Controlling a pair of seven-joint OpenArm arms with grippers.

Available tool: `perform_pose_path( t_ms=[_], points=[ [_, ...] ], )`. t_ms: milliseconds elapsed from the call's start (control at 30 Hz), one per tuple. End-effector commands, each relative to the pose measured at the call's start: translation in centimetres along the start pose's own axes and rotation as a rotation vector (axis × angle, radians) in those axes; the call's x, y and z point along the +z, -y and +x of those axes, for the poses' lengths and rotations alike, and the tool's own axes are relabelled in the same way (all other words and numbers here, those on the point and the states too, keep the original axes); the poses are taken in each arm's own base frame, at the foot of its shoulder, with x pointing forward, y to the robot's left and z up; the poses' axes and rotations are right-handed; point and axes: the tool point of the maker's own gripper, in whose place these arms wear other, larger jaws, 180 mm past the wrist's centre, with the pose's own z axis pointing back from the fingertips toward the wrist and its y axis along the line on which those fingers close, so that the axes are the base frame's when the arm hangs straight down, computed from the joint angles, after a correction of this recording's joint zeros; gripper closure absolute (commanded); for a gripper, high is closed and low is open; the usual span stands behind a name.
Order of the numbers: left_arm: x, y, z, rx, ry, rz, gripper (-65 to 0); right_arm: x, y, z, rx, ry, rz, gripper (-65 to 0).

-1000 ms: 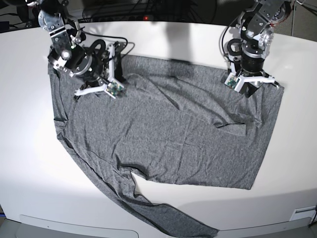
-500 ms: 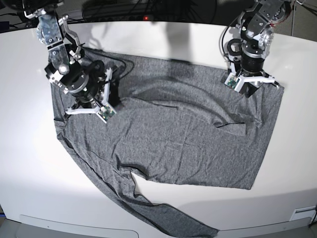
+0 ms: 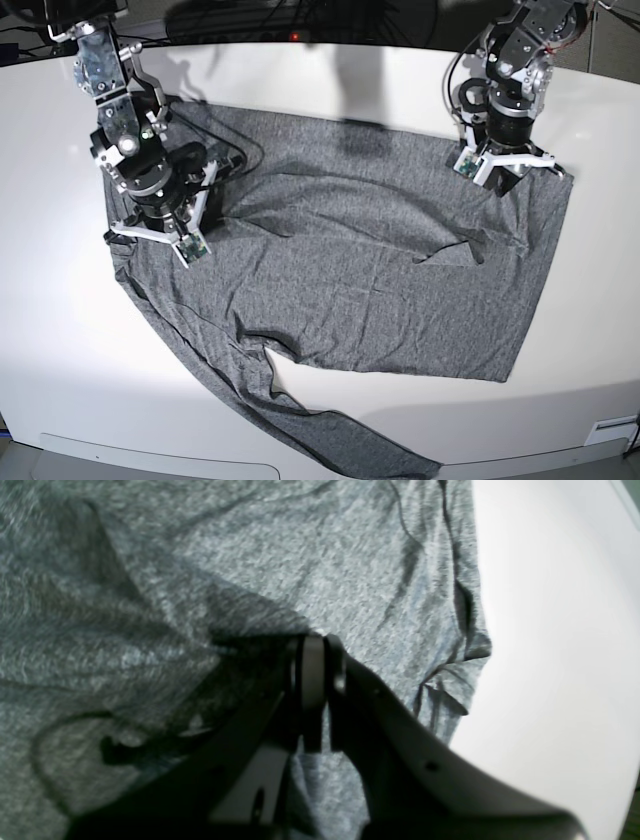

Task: Fold the T-shirt properly
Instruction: 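Grasp the collar edge with the right gripper and reposition it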

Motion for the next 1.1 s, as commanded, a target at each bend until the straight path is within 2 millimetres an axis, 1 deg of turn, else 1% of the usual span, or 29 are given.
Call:
perform_pose_path(
  t_ms=[0,267,367,467,567,633,733,900,1067],
  points=[
    [0.9,4.3,-2.8,0.012,-0.117,-0.176,-16.5,0.2,1.4,0.8,0.0,0.025,-0.049,0.0],
    [0.9,4.4,-2.8,0.012,-0.117,-0.176,-16.5,0.4,3.2,0.4,-0.004,0.004,-0.15,0.0],
    [0.9,4.3,-2.8,0.012,-0.117,-0.176,-16.5,0.4,3.4,0.1,-0.017,-0.015,-0.163,0.0],
    [0.9,4.3,-2.8,0.012,-0.117,-0.176,-16.5,0.6,4.3,0.0,-0.051,-0.017,-0.21,-0.5],
    [0.9,4.3,-2.8,0.012,-0.117,-0.176,-16.5,0.8,5.4,-0.1,-0.053,-0.018,-0.274,-7.9],
    [0.9,4.4,-2.8,0.012,-0.117,-0.176,-16.5,1.1,6.2,-0.1,-0.061,-0.014,-0.324,-11.4],
    [0.9,4.4,-2.8,0.012,-0.117,-0.176,-16.5,1.3,6.8,0.2,-0.049,-0.004,-0.359,-15.7],
    [0.9,4.3,-2.8,0.012,-0.117,-0.176,-16.5,1.2,6.4,0.2,-0.077,0.0,-0.333,-16.5],
    [0.9,4.4,-2.8,0.012,-0.117,-0.176,-16.5,0.6,4.3,-0.1,-0.201,-0.001,-0.218,-16.5]
  ],
)
